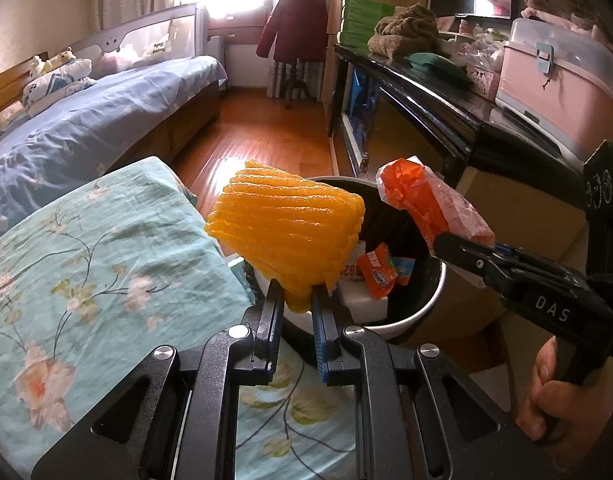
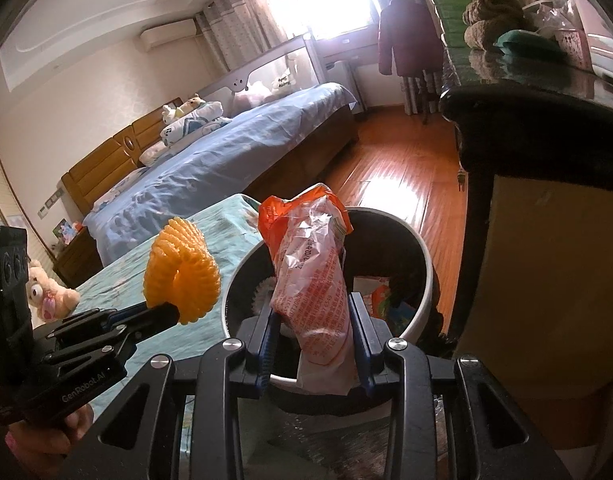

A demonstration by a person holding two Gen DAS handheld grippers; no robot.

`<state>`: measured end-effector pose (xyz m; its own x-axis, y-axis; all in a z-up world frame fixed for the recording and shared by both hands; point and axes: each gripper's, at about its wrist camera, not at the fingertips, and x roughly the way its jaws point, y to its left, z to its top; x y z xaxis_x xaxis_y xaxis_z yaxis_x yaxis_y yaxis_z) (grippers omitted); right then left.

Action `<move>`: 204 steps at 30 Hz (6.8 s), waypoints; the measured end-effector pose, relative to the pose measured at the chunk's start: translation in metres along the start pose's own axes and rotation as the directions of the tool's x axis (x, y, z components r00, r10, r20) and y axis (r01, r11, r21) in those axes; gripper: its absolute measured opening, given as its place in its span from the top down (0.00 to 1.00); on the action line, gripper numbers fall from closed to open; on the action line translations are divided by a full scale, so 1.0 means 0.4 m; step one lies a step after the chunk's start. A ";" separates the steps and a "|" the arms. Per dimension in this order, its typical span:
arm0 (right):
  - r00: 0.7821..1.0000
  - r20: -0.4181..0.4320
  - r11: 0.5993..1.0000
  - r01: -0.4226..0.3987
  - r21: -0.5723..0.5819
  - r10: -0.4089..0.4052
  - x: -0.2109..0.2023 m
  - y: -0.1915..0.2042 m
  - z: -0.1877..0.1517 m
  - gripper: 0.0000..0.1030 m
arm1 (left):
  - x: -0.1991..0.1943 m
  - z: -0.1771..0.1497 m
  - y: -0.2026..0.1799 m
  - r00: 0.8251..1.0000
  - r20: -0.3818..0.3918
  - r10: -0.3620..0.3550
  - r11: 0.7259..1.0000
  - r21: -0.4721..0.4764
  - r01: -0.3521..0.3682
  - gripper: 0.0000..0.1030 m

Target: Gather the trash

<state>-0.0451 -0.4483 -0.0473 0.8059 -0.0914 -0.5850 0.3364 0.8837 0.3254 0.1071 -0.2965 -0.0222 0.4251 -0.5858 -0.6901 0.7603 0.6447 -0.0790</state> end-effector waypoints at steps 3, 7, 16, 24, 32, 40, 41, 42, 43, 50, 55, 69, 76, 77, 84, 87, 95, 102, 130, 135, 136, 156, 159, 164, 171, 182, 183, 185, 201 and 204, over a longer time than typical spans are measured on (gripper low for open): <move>1.000 -0.002 1.000 0.002 0.004 -0.002 0.002 -0.007 0.001 0.67 | 0.004 0.007 -0.006 1.000 0.000 -0.001 1.000 0.005 0.001 0.87; 1.000 -0.003 1.000 0.007 0.007 -0.007 0.004 -0.014 0.006 0.67 | 0.009 0.014 -0.013 1.000 0.001 -0.002 1.000 0.011 0.002 0.87; 1.000 -0.011 1.000 0.018 0.004 -0.018 0.008 -0.013 0.009 0.67 | 0.019 0.024 -0.023 1.000 -0.002 -0.005 1.000 0.021 0.005 0.87; 1.000 -0.016 1.000 0.023 0.002 -0.023 0.012 -0.019 0.011 0.67 | 0.033 0.034 -0.032 1.000 -0.008 -0.008 1.000 0.026 0.008 0.87; 0.999 -0.024 0.999 0.033 -0.004 -0.033 0.025 -0.029 0.017 0.67 | 0.048 0.042 -0.033 1.000 -0.015 -0.015 0.999 0.028 0.015 0.87; 0.998 -0.043 0.999 0.052 -0.017 -0.053 0.039 -0.027 0.021 0.65 | 0.070 0.056 -0.035 0.999 -0.030 -0.029 0.999 0.042 0.031 0.87; 0.998 -0.044 0.998 0.053 -0.019 -0.054 0.041 -0.026 0.022 0.65 | 0.074 0.056 -0.036 0.999 -0.035 -0.032 0.998 0.045 0.033 0.87; 0.997 -0.046 0.998 0.054 -0.020 -0.055 0.044 -0.025 0.024 0.65 | 0.077 0.057 -0.036 0.999 -0.038 -0.032 0.998 0.047 0.034 0.87; 0.997 -0.049 0.998 0.054 -0.020 -0.055 0.046 -0.026 0.024 0.65 | 0.080 0.057 -0.037 0.999 -0.040 -0.033 0.998 0.049 0.035 0.87; 0.997 -0.061 0.998 0.055 -0.015 -0.055 0.054 -0.030 0.030 0.65 | 0.103 0.057 -0.035 0.997 -0.068 -0.039 0.997 0.062 0.044 0.87; 0.996 -0.071 0.999 0.054 -0.006 -0.054 0.062 -0.039 0.034 0.64 | 0.118 0.058 -0.036 0.996 -0.082 -0.041 0.997 0.061 0.046 0.87; 0.996 -0.076 0.999 0.043 0.020 -0.041 0.069 -0.041 0.038 0.35 | 0.106 0.038 -0.015 0.998 -0.060 -0.012 0.999 0.045 0.015 0.37; 0.999 -0.038 0.999 0.021 0.048 -0.019 0.024 -0.030 0.028 0.28 | 0.028 -0.025 0.058 1.000 -0.009 0.006 0.999 -0.044 -0.006 0.37; 0.999 -0.030 0.999 0.014 0.051 -0.013 0.016 -0.026 0.027 0.25 | 0.012 -0.035 0.070 1.000 0.002 0.011 0.998 -0.062 -0.011 0.37; 0.998 0.050 0.998 -0.044 0.044 0.042 -0.056 0.052 0.013 0.10 | -0.118 -0.090 0.139 0.993 0.101 0.069 0.984 -0.168 -0.052 0.35; 0.995 0.085 0.998 -0.061 0.011 0.059 -0.084 0.103 -0.008 0.05 | -0.180 -0.117 0.150 0.982 0.146 0.123 0.978 -0.187 -0.094 0.29; 0.979 0.201 0.993 -0.007 -0.120 0.031 -0.155 0.223 -0.091 0.01 | -0.334 -0.213 0.165 0.915 0.271 0.300 0.945 -0.219 -0.245 0.08; 0.937 0.332 0.976 -0.035 -0.217 0.107 -0.239 0.296 -0.101 0.00 | -0.441 -0.266 0.137 0.823 0.384 0.418 0.907 -0.223 -0.357 0.00; 0.949 0.288 0.955 -0.039 -0.293 0.127 -0.180 0.351 -0.175 0.00 | -0.470 -0.326 0.147 0.780 0.377 0.500 0.866 -0.249 -0.434 0.00; 0.951 0.282 0.958 -0.043 -0.285 0.127 -0.180 0.347 -0.174 0.00 | -0.471 -0.327 0.151 0.781 0.375 0.500 0.865 -0.256 -0.431 0.00; 0.951 0.282 0.958 -0.043 -0.285 0.127 -0.180 0.347 -0.174 0.00 | -0.470 -0.328 0.151 0.781 0.373 0.500 0.865 -0.256 -0.431 0.00; 0.957 0.259 0.960 -0.059 -0.272 0.132 -0.169 0.347 -0.181 0.00 | -0.471 -0.324 0.162 0.787 0.361 0.500 0.863 -0.279 -0.420 0.00; 0.958 0.254 0.961 -0.063 -0.269 0.134 -0.168 0.347 -0.179 0.00 | -0.469 -0.325 0.162 0.787 0.361 0.501 0.863 -0.277 -0.422 0.00; 0.959 0.250 0.961 -0.066 -0.268 0.135 -0.168 0.348 -0.180 0.00 | -0.467 -0.324 0.163 0.790 0.357 0.498 0.865 -0.278 -0.419 0.00; 0.961 0.243 0.960 -0.068 -0.271 0.136 -0.163 0.351 -0.183 0.00 | -0.467 -0.326 0.163 0.792 0.355 0.496 0.865 -0.277 -0.417 0.00; 0.960 0.242 0.961 -0.071 -0.268 0.138 -0.165 0.350 -0.183 0.00 | -0.466 -0.326 0.164 0.793 0.355 0.494 0.866 -0.274 -0.417 0.00; 0.960 0.242 0.961 -0.071 -0.268 0.138 -0.165 0.349 -0.182 0.00 | -0.465 -0.327 0.163 0.793 0.355 0.495 0.866 -0.275 -0.418 0.00; 0.961 0.241 0.961 -0.070 -0.268 0.137 -0.165 0.350 -0.183 0.00 | -0.465 -0.327 0.163 0.794 0.355 0.494 0.867 -0.275 -0.417 0.00; 0.961 0.237 0.960 -0.079 -0.269 0.145 -0.167 0.356 -0.191 0.00 | -0.464 -0.329 0.164 0.797 0.352 0.491 0.868 -0.273 -0.414 0.00; 0.961 0.236 0.960 -0.079 -0.269 0.146 -0.167 0.356 -0.191 0.00 | -0.463 -0.330 0.164 0.797 0.351 0.491 0.868 -0.273 -0.414 0.00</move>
<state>-0.0883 -0.2812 -0.0189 0.9383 -0.0673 -0.3392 0.1276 0.9790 0.1588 0.0134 -0.0809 0.0053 0.8846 -0.3227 -0.3367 0.3496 0.9367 0.0207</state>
